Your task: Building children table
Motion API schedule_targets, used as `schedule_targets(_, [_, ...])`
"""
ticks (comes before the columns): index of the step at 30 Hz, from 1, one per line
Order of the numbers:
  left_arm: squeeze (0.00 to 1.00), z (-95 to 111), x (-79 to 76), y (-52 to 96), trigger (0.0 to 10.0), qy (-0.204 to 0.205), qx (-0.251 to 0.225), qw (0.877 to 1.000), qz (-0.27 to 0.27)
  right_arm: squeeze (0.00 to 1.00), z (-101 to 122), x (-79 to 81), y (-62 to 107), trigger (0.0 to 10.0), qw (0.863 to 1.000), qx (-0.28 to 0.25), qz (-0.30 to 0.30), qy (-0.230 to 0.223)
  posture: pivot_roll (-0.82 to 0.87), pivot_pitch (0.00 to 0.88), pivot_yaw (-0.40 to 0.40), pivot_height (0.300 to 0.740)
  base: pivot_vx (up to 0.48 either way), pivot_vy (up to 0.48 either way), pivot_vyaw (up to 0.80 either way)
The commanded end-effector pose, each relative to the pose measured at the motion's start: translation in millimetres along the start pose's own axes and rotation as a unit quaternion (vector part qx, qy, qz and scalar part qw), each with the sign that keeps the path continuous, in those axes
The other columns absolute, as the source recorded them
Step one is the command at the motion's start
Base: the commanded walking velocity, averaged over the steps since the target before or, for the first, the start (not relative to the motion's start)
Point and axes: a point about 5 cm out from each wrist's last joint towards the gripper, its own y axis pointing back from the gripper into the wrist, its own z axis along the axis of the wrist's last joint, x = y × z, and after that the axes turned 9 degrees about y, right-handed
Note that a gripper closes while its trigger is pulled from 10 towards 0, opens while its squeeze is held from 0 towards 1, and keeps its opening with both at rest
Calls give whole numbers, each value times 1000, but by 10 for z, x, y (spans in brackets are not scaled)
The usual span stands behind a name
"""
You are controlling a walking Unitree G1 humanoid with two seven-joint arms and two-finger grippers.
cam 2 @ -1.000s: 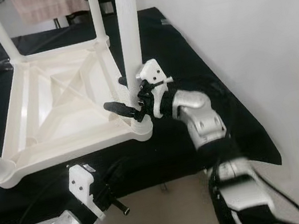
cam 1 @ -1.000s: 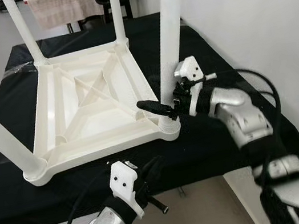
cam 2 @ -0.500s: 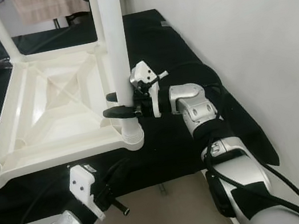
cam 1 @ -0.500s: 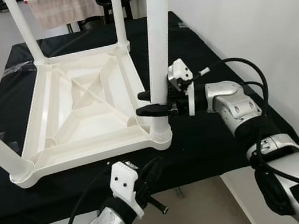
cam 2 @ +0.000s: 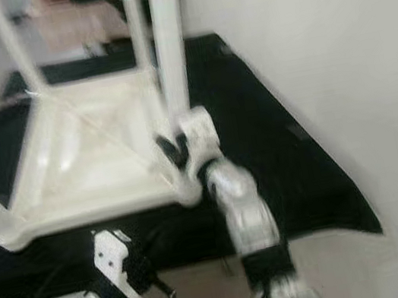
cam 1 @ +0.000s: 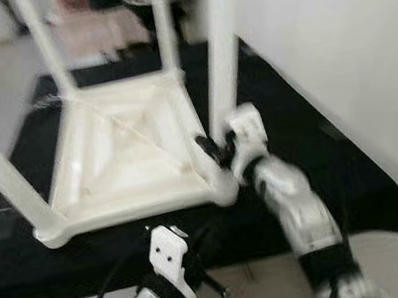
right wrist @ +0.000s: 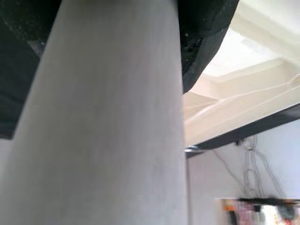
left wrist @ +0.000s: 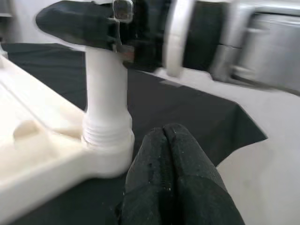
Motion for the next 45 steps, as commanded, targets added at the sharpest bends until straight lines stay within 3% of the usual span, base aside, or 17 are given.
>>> schedule_targets(1, [0, -10, -18, -13, 10000, 7, 6, 1000, -9, 0, -421, 172, 53, 0, 993, 103, 57, 10, 31, 117, -41, 740, 0, 0, 0])
schedule_targets(6, [0, -2, -24, -30, 10000, 5, 3, 1000, -8, 0, -427, 24, -65, 0, 994, 102, 25, -8, 49, 117, -51, 740, 0, 0, 0])
schedule_targets(7, [0, 2, -25, -35, 10000, 3, 2, 1000, -5, 0, -382, 15, -84, 10000, 996, 81, 45, -17, 50, 116, -53, 740, 0, 0, 0])
schedule_targets(9, [0, 3, -26, -36, 10000, 3, 1, 1000, -5, 0, -330, 30, -72, 10000, 996, 71, 51, -18, 50, 116, -53, 740, 0, 0, 0])
schedule_targets(10, [0, 3, -26, -38, 10000, 4, 1, 1000, -5, 1000, -269, 22, -71, 10000, 996, 53, 65, -36, 47, 115, -54, 740, 0, 0, 0])
schedule_targets(13, [0, 25, -10, -53, 10000, 6, 1, 1000, -6, 1000, -111, -14, -39, 10000, 994, 15, 95, -52, 43, 112, -54, 740, 0, 0, 0])
schedule_targets(14, [0, 35, -1, -61, 10000, 7, 1, 1000, -7, 929, -39, -81, -34, 10000, 992, -5, 114, -49, 43, 112, -54, 740, 0, 0, 0])
schedule_targets(15, [0, 39, 8, -70, 10000, 7, 1, 1000, -7, 741, 13, -153, -35, 10000, 989, -22, 136, -46, 43, 110, -52, 740, 0, 0, 0])
schedule_targets(16, [0, 41, 15, -78, 10000, 7, 1, 1000, -7, 0, 42, -256, -38, 10000, 986, -34, 157, -41, 44, 107, -54, 740, 0, 0, 0])
schedule_targets(19, [0, 41, 21, -86, 10000, 8, 1, 1000, -8, 0, 62, -362, -40, 10000, 983, -43, 177, -35, 44, 107, -54, 740, 0, 0, 0])
schedule_targets(24, [0, 34, 34, -107, 10000, 7, 1, 1000, -7, 0, 35, -563, 29, 10000, 951, -35, 306, 11, 57, 98, -60, 740, 0, 0, 0])
schedule_targets(27, [0, 28, 35, -112, 10000, 7, 2, 1000, -6, 0, 38, -632, 30, 10000, 941, -26, 337, 15, 61, 94, -61, 740, 0, 0, 0])
schedule_targets(28, [0, 23, 32, -115, 10000, 7, 3, 1000, -6, 0, 53, -678, 21, 9294, 935, -22, 353, 12, 64, 93, -62, 740, 0, 0, 0])
schedule_targets(30, [0, 20, 31, -116, 10000, 7, 4, 1000, -7, 0, 66, -709, 13, 9294, 931, -22, 364, 10, 64, 93, -62, 740, 0, 0, 0])
schedule_targets(31, [0, 15, 26, -117, 10000, 7, 4, 1000, -6, 0, 109, -762, -19, 0, 931, -27, 364, -3, 64, 92, -61, 740, 0, 0, 0])
schedule_targets(40, [0, -1, -15, -97, 10000, 7, 4, 1000, -6, 0, 83, -843, -42, 0, 948, -31, 318, 3, 65, 99, -57, 740, 0, 0, 0])
schedule_targets(45, [0, -6, -44, -78, 10000, 8, 4, 1000, -8, 0, -112, -909, 83, 0, 969, 2, 246, 17, 64, 113, -61, 740, 0, 0, 0])
